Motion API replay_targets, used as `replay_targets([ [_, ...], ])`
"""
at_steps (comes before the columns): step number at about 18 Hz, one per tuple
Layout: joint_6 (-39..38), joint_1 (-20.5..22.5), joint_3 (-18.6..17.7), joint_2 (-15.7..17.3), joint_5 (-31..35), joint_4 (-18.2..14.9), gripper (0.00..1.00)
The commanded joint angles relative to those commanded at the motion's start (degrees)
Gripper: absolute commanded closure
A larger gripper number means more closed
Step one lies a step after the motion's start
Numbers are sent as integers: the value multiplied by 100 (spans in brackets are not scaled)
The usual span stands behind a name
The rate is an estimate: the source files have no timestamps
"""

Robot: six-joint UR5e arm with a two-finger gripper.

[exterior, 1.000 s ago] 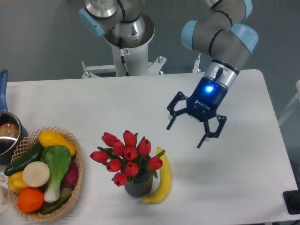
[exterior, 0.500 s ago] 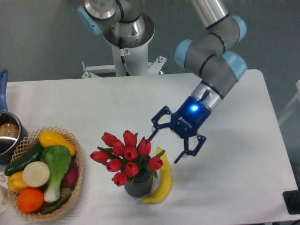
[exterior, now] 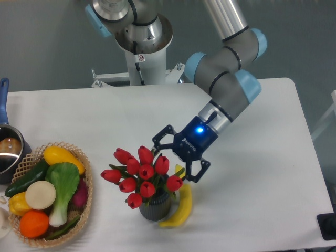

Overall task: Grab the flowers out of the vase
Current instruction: 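Lower the gripper around the tulip stems and close it, then lift the gripped tulips up out of the grey vase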

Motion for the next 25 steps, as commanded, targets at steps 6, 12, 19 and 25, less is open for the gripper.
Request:
replay_targets([
  [6,0,-123,26,-44,0,0,5],
  [12,18,-71,281,-70,35,0,100],
  [19,-52,8,290,-9,35,0,100],
  [25,-816,52,378,360,18,0,100],
])
